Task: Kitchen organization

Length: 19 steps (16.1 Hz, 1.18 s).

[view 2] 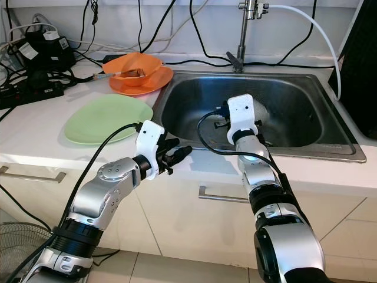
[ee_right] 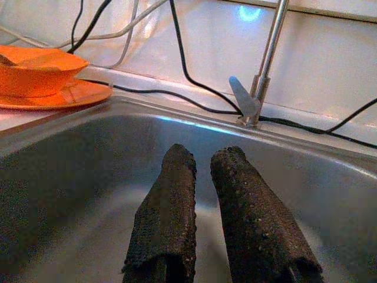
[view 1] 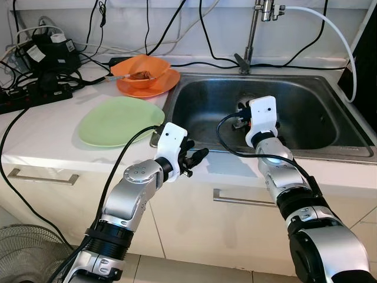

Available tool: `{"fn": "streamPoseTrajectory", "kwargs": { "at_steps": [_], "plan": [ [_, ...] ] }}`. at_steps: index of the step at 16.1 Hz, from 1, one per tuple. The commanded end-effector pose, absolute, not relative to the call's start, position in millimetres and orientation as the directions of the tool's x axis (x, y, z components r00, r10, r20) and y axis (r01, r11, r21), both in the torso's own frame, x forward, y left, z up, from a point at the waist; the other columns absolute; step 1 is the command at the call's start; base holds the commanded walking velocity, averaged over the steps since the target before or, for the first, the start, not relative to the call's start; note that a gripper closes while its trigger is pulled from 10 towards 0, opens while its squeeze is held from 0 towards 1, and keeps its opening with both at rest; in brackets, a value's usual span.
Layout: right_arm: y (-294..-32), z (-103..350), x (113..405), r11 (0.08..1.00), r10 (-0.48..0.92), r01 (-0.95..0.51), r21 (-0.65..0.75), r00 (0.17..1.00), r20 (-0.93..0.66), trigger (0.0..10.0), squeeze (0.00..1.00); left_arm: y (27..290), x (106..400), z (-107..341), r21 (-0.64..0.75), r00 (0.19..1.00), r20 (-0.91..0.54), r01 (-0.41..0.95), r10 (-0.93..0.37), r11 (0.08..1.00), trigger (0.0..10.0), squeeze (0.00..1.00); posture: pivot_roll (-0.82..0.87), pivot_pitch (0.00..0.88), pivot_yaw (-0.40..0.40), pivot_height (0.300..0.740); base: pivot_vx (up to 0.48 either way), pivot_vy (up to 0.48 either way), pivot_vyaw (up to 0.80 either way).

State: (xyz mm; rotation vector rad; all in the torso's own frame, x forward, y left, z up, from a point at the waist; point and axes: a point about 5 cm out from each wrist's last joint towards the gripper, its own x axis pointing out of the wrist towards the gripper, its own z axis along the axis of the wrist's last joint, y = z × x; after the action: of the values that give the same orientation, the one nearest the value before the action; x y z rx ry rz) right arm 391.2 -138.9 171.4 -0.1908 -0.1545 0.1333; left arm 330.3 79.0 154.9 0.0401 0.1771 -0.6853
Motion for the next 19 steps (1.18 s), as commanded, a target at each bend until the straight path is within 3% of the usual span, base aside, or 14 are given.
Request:
{"fn": "streamPoseTrajectory", "kwargs": {
  "at_steps": [1, 5, 8, 11, 12, 16, 19],
  "plan": [
    [-134.0, 177.7, 391.7, 0.975, 0.161, -0.130, -0.180, 0.973, 0.166, 10.0, 0.00, 81.6, 332.7, 160.9, 0.043, 0.799, -0.134, 0.596, -0.586, 0.802, 10.0, 0.00, 0.02, 0.000, 0.080, 0.740, 0.000, 0.000, 0.00],
    [-127.8, 193.9, 390.4, 0.983, 0.175, -0.156, -0.097, 0.956, 0.233, 10.0, 0.00, 103.3, 347.2, 202.8, 0.113, 0.913, 0.125, 0.375, -0.388, 0.920, 10.0, 0.00, 0.03, 0.000, 0.074, 0.740, 0.000, 0.000, 0.00],
    [-124.5, 201.6, 388.3, 0.982, 0.188, -0.177, -0.066, 0.945, 0.266, 10.0, 0.00, 133.2, 354.7, 222.9, 0.072, 0.952, 0.218, 0.206, -0.217, 0.976, 10.0, 0.00, 0.03, 0.000, 0.074, 0.740, 0.000, 0.000, 0.00],
    [-122.7, 201.9, 384.4, 0.977, 0.212, -0.206, -0.050, 0.940, 0.268, 10.0, 0.00, 184.0, 359.1, 233.9, 0.056, 0.966, 0.258, -0.011, -0.003, 0.998, 10.0, 0.00, 0.03, 0.000, 0.072, 0.740, 0.000, 0.000, 0.00],
    [-122.6, 199.0, 382.9, 0.976, 0.216, -0.210, -0.051, 0.942, 0.258, 10.0, 0.00, 206.6, 357.7, 233.0, 0.061, 0.967, 0.246, -0.082, 0.064, 0.995, 10.0, 1.00, 0.03, 0.000, 0.072, 0.740, 0.000, 0.000, 0.00],
    [-123.9, 192.6, 379.7, 0.976, 0.217, -0.212, -0.046, 0.948, 0.232, 10.0, 0.00, 261.8, 343.8, 225.8, 0.026, 0.953, 0.188, -0.245, 0.236, 0.969, 10.0, 1.00, 0.04, 0.000, 0.071, 0.740, 0.000, 0.000, 0.00],
    [-123.1, 191.0, 377.8, 0.974, 0.228, -0.222, -0.052, 0.949, 0.217, 10.0, 0.00, 281.3, 337.0, 205.4, -0.004, 0.968, 0.042, -0.248, 0.248, 0.969, 10.0, 0.96, 0.04, 0.000, 0.069, 0.740, 0.000, 0.000, 0.00]
  ]
}}
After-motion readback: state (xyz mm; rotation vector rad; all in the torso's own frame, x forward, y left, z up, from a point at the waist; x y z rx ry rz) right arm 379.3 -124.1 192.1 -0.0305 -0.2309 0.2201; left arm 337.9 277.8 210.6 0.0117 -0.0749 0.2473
